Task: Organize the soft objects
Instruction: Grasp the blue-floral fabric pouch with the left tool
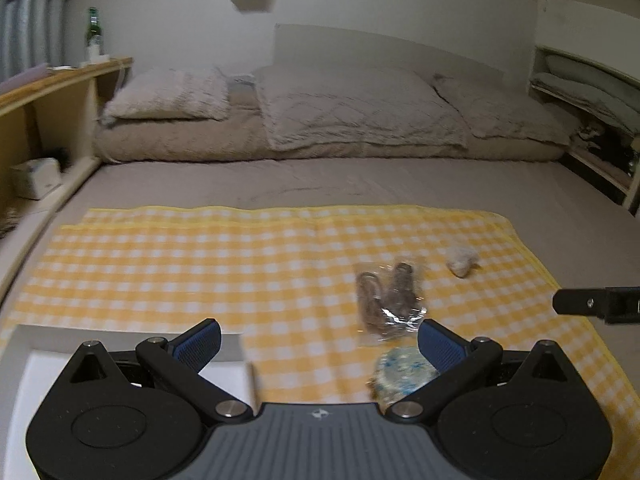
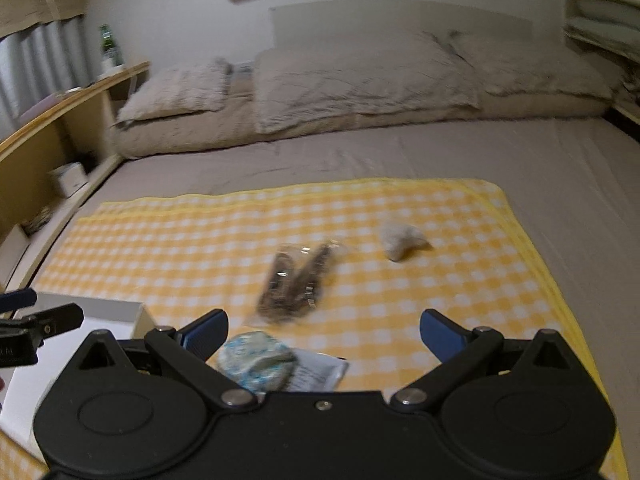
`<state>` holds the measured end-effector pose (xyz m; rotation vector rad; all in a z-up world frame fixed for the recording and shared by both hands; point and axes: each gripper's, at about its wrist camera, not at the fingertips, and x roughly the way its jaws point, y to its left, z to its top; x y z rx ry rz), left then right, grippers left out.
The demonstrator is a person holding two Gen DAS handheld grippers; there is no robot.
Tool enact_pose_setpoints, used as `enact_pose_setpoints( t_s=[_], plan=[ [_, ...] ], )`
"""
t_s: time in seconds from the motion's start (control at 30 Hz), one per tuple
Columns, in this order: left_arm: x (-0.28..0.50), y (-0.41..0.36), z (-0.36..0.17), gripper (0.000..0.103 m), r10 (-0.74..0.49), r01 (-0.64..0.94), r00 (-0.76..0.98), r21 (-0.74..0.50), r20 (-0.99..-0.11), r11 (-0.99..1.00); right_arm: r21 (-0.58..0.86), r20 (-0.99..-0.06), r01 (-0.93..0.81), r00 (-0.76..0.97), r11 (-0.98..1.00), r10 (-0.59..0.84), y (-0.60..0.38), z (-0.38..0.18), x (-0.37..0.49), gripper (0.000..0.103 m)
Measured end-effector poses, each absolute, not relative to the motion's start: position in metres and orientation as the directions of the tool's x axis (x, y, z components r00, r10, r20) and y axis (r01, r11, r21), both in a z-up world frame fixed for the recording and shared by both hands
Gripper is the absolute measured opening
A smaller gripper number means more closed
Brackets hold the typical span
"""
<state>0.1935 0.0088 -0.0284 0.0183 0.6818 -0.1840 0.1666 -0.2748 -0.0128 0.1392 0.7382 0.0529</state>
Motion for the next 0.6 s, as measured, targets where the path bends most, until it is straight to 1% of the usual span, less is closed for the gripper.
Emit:
enact_pose_setpoints(
  t_s=[0.37, 0.6],
  plan=[
    [0.240, -0.061, -0.094, 0.103, -0.261, 0.322, 0.613, -0.066, -0.745, 0.945, 0.211, -0.722, 0.150, 0.690, 0.966, 0.051, -0.315, -0.036, 0.188, 0.103],
    [0.262, -0.087, -0.133, 0.103, -0.268, 0.351, 0.538, -0.076, -0.800, 0.933, 0.231, -0.758, 0.187, 0.650, 0.955, 0.056, -0.325, -0.052, 0.201, 0.103]
  ],
)
